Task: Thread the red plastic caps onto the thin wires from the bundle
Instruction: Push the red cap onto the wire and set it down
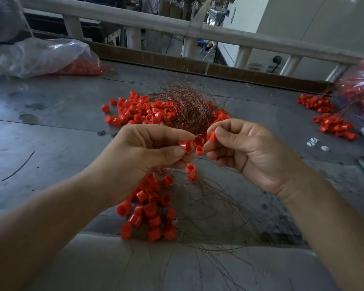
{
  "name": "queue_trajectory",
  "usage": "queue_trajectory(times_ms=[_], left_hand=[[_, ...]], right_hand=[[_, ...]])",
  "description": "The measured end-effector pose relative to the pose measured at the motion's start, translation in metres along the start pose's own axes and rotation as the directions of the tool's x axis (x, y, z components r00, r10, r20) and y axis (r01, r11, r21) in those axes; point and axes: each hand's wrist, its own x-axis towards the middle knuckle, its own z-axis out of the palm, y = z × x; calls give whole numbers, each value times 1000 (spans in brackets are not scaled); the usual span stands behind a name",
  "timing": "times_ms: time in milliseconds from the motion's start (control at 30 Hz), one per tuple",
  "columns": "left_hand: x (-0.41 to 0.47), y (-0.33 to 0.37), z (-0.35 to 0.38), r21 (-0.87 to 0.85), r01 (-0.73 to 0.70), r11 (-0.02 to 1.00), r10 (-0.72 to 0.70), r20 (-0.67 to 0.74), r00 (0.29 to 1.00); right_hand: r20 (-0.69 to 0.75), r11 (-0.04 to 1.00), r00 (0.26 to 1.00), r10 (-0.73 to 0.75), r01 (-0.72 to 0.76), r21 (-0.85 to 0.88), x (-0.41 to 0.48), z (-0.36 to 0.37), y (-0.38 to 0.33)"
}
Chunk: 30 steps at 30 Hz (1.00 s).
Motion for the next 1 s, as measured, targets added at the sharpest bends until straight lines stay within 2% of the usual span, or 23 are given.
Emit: queue_trajectory(times_ms=[433,533,667,1000], left_hand=[[0,2,1,8,15,1000,-15,-5,1000],[-1,2,0,-4,18,1000,-19,-25,1000],[0,2,0,11,18,1000,-17,-46,999],[0,-1,2,44,6,999,-4,-35,999]], right_hand=[[3,999,999,-39,39,21,-3,6,2],[4,994,996,-88,88,-60,-4,9,2],[-14,923,968,-252,236,-305,-4,17,5],[-7,864,925,-380,352,-359,-9,27,8]])
